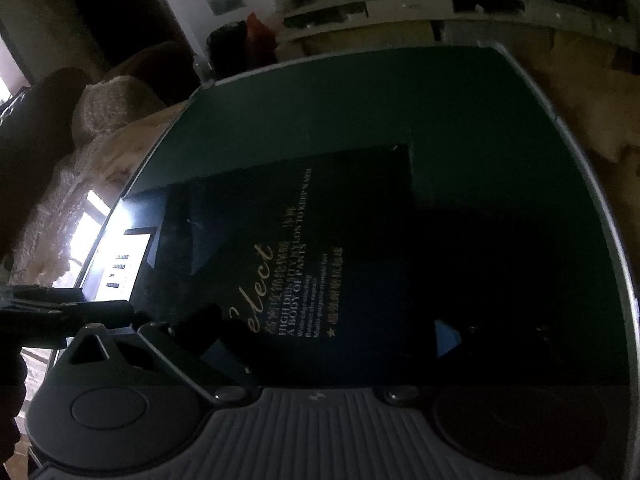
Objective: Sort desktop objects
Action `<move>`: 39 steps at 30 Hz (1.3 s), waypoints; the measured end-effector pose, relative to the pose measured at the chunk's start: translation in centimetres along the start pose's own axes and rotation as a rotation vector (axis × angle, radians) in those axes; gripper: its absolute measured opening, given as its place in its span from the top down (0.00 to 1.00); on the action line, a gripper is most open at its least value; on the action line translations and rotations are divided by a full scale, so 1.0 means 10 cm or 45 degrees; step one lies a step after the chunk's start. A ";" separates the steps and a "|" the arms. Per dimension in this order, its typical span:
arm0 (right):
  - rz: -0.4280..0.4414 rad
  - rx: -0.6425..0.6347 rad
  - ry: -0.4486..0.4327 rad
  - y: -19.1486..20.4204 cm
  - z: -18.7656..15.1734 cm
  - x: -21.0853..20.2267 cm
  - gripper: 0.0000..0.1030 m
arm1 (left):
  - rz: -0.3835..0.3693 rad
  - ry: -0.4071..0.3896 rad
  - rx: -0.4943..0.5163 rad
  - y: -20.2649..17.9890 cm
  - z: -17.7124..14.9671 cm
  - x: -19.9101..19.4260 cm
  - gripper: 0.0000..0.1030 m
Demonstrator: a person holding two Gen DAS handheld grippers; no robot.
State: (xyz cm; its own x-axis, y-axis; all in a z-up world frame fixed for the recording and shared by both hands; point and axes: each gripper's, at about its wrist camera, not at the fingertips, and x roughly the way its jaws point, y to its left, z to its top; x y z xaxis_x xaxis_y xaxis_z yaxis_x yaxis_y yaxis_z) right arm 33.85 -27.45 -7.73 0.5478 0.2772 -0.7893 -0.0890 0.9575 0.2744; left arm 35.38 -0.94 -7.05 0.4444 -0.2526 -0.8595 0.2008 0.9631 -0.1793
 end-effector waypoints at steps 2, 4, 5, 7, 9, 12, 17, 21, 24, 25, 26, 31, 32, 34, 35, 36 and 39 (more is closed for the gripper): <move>-0.007 -0.003 0.000 0.02 0.02 -0.04 0.00 | 0.001 -0.006 0.006 -0.01 0.01 -0.04 0.05; -0.011 0.001 -0.009 0.04 0.03 -0.07 0.00 | -0.002 -0.014 0.006 -0.02 0.02 -0.08 0.05; -0.012 0.001 -0.013 0.05 0.04 -0.09 0.00 | -0.002 -0.016 0.006 -0.02 0.03 -0.09 0.05; -0.013 0.005 0.001 0.04 0.02 -0.07 0.00 | 0.006 -0.004 0.016 -0.03 0.03 -0.07 0.05; -0.014 0.016 0.025 0.02 -0.01 -0.01 0.00 | 0.016 0.017 0.012 -0.01 0.01 0.00 0.05; 0.003 0.048 0.051 -0.05 -0.07 0.08 0.00 | 0.017 0.030 0.002 0.03 -0.03 0.06 0.05; 0.024 0.052 0.040 -0.14 -0.12 0.04 0.00 | -0.009 0.026 0.015 0.11 -0.08 0.01 0.05; 0.030 0.063 0.032 -0.19 -0.20 -0.01 0.00 | -0.010 0.021 -0.006 0.16 -0.14 -0.03 0.05; 0.055 0.057 0.041 -0.13 -0.24 0.00 0.00 | -0.017 0.021 -0.010 0.11 -0.17 -0.03 0.05; 0.048 0.042 0.038 -0.09 -0.25 0.00 0.00 | -0.016 0.021 -0.004 0.08 -0.18 -0.03 0.04; 0.038 0.035 0.035 -0.07 -0.25 0.01 0.00 | -0.006 0.017 0.001 0.06 -0.18 -0.03 0.04; 0.026 0.035 0.030 -0.03 -0.22 0.03 0.00 | 0.012 0.014 0.006 0.03 -0.15 -0.01 0.03; 0.024 0.029 0.031 -0.02 -0.22 0.02 0.00 | 0.017 0.014 0.005 0.02 -0.16 -0.02 0.03; 0.015 0.012 0.032 0.00 -0.23 0.00 0.00 | 0.027 0.012 0.004 0.00 -0.17 -0.03 0.02; 0.013 0.005 0.031 0.01 -0.23 -0.01 0.00 | 0.031 0.011 0.004 0.00 -0.18 -0.04 0.02; 0.010 0.001 0.027 0.02 -0.23 -0.02 0.00 | 0.030 0.008 0.006 -0.01 -0.18 -0.05 0.02; 0.005 -0.008 0.017 0.03 -0.23 -0.06 0.00 | 0.031 -0.001 0.014 -0.01 -0.18 -0.08 0.02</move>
State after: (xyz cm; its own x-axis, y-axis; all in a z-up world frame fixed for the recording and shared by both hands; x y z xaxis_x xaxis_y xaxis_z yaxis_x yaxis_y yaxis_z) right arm 31.57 -27.13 -8.39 0.5361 0.2818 -0.7958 -0.0961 0.9569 0.2741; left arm 33.41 -0.69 -7.17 0.4502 -0.2288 -0.8631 0.1991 0.9680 -0.1528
